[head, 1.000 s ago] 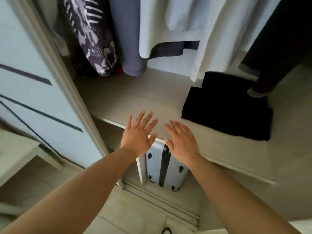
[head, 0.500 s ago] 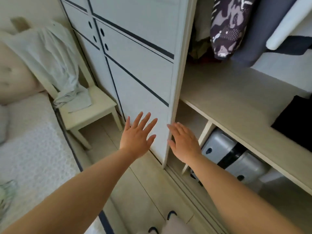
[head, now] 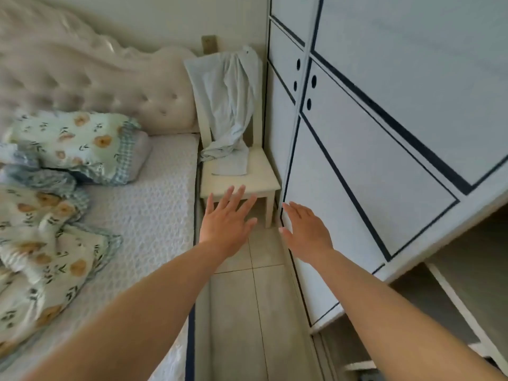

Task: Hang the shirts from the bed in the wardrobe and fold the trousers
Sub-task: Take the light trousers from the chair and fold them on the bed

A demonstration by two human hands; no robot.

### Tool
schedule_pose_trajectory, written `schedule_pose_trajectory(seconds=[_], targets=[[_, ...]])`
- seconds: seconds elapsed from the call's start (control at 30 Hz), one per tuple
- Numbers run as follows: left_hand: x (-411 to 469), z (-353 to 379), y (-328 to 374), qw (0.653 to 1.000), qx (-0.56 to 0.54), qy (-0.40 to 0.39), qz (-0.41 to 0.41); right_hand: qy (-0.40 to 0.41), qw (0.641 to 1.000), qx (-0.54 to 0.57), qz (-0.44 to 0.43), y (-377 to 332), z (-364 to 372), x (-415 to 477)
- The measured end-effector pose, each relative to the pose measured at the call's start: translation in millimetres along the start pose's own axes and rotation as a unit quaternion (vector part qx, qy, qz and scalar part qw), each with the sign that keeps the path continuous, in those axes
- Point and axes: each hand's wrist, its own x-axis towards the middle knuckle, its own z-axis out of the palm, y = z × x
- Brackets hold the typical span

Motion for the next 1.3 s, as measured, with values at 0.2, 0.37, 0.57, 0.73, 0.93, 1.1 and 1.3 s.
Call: schedule_pose_trajectory(seconds=[0.2,0.37,0.57,0.73,0.93,1.1,1.3], targets=[[46.6,2.8,-49.5,0.997,0.009,0.0,-0.071,-0.018,0.998,-0.01,-0.051,-20.6,-2.8,91.6],[91.7,14.4,-93.6,0.996,0.01,-0.012,-0.091,-0.033,0.997,-0.003,-0.07,-42.6,8.0,164.4],[159.3,20.7,-157.1,0.996,0.005,-0.019,-0.082,-0.036,0.998,0.011,-0.052,-64.3,14.5,252.4],[211.4,31.2,-195.4,0.996,0.012,-0.04,-0.074,-0.038,0.998,0.021,-0.037,-76.3,22.3,314.5],[301.4,34.5,-227.9,0.998,0.01,-0.016,-0.064,-0.03,0.999,0.025,-0.034,-74.6,17.3,400.7],[389.5,38.2,-247.1,0.997,0.001,-0.003,-0.074,-0.021,0.999,0.027,-0.042,-62.0,7.3,490.8],[488.8,39.0,-270.5,0.995,-0.018,0.004,-0.101,-0.03,0.997,0.043,-0.059,-39.2,-9.5,601.0]])
